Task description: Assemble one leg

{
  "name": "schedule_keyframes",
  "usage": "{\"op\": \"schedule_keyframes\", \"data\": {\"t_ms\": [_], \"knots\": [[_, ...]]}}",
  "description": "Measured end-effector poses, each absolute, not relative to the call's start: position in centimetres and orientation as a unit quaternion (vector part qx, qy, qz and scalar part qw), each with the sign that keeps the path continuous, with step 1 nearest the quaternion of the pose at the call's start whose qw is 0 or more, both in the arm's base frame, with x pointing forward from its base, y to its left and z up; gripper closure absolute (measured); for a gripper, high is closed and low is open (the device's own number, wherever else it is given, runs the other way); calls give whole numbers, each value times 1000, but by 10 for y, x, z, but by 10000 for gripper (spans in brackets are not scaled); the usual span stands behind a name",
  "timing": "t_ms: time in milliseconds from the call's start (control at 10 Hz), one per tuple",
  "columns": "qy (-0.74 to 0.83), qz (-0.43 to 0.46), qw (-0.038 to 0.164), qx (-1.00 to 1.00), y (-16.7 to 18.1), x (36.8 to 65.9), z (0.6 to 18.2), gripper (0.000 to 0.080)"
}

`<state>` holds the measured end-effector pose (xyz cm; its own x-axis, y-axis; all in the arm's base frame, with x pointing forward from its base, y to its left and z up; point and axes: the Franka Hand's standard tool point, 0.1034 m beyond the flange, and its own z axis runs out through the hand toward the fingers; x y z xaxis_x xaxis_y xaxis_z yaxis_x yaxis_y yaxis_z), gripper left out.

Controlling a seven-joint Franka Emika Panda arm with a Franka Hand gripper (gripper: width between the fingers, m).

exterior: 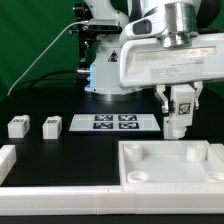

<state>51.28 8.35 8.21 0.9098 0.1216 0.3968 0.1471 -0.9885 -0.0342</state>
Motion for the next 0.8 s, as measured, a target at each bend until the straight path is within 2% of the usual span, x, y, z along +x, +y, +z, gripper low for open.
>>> {"op": "schedule_keyframes", "data": {"t_ms": [500,800], "knots": [[-108,-205,31,-972,92,561,92,508],[-131,-196,30,-971,95,570,89,508]]}}
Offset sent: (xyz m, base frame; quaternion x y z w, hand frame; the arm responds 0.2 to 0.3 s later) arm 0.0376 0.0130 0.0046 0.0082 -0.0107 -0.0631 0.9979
